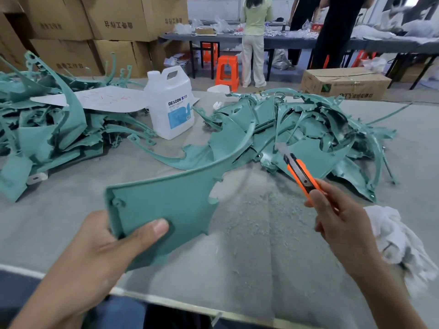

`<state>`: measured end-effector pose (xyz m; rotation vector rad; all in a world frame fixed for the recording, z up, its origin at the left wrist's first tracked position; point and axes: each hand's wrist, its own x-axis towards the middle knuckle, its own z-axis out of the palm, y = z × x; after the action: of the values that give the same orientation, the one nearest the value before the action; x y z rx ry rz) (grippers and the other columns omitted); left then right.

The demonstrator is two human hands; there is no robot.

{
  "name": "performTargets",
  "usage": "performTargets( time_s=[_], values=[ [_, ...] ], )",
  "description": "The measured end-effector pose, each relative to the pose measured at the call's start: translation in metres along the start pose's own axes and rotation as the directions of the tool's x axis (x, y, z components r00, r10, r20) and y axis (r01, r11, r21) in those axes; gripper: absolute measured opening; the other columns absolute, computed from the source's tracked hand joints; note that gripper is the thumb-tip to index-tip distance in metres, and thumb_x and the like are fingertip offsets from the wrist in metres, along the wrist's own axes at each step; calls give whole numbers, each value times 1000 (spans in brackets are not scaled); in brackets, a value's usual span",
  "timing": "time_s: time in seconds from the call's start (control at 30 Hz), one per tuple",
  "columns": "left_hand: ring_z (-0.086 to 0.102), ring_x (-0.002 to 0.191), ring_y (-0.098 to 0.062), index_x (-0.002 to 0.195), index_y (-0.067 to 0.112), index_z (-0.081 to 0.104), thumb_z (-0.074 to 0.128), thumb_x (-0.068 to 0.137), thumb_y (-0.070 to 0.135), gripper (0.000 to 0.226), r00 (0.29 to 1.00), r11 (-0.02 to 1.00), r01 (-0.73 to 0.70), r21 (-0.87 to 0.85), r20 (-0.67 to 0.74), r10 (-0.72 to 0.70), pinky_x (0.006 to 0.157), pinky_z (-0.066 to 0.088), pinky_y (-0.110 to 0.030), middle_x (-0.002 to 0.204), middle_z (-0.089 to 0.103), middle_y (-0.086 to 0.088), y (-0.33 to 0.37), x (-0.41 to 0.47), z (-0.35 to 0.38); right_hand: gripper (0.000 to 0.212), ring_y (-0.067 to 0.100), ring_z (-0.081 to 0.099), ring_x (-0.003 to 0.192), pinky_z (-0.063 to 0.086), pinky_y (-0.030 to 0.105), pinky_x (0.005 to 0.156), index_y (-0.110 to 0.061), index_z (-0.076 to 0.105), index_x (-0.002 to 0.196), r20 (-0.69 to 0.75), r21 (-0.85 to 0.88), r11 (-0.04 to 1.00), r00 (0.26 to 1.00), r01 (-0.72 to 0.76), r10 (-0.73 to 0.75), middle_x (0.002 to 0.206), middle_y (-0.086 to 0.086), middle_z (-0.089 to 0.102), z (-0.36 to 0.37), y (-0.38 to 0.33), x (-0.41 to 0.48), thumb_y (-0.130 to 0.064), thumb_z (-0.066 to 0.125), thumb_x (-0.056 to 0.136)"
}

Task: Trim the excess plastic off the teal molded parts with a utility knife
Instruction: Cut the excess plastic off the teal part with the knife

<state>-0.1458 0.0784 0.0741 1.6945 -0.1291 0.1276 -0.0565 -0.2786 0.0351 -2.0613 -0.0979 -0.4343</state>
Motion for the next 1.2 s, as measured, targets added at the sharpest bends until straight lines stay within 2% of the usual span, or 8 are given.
performTargets(
  time_s=[0.17,0.37,0.53,0.63,0.7,1.0,1.13,1.2],
  values=[
    [70,76,1,96,48,75,71,84,31,21,995,989,29,148,-96,-15,65,53,-12,90,77,15,-1,23,43,42,9,60,52,48,20,49,-55,59,125,77,127,986,989,112,-122,85,-6,71,20,-49,-50,-73,47,88],
    [50,59,-4,85,40,72,67,94,24,18,994,952,42,305,-108,-9,55,44,-24,66,64,14,-9,28,59,41,-1,64,70,43,7,65,-46,56,134,221,58,973,947,225,-232,83,-32,60,36,-75,-70,-54,50,94],
    [74,93,-20,108,31,76,75,77,43,33,995,995,95,6,-8,-95,74,61,-32,102,78,-2,5,12,46,37,2,59,59,41,11,54,-53,57,130,89,8,975,971,222,-222,74,-25,61,24,-56,-43,-55,49,94],
    [68,109,-39,122,16,70,78,79,31,47,978,972,139,-191,178,-105,88,57,-50,120,71,-17,11,2,26,31,10,60,56,43,22,48,-68,50,125,10,-152,979,991,134,-134,72,-17,65,11,-28,-11,-61,48,95],
    [67,110,-42,125,8,67,85,76,24,54,966,938,162,-306,243,-87,87,57,-49,123,67,-24,10,-3,19,30,14,57,54,45,32,52,-54,59,126,20,-269,962,999,50,-47,66,-7,62,4,-4,9,-52,50,97],
    [74,84,-36,123,9,60,74,72,4,53,908,839,311,-446,-120,-401,57,60,-42,111,71,-23,-37,20,43,24,10,60,54,47,36,53,-52,59,120,11,31,988,989,-150,150,87,-11,67,33,41,-21,-42,49,101],
    [71,101,-24,136,44,32,78,81,7,81,849,891,371,-262,-292,-440,80,60,-43,125,62,-9,-72,29,54,22,10,59,52,47,33,52,-59,58,108,-32,89,982,985,-166,170,84,-4,67,49,40,-46,-39,52,100],
    [56,122,-23,137,40,36,81,81,17,75,876,908,389,157,-367,-312,104,47,-48,142,44,-11,-84,30,54,17,12,63,53,49,31,51,-56,57,110,-55,89,983,984,-161,167,82,-5,67,54,41,-54,-44,52,99]
  ],
)
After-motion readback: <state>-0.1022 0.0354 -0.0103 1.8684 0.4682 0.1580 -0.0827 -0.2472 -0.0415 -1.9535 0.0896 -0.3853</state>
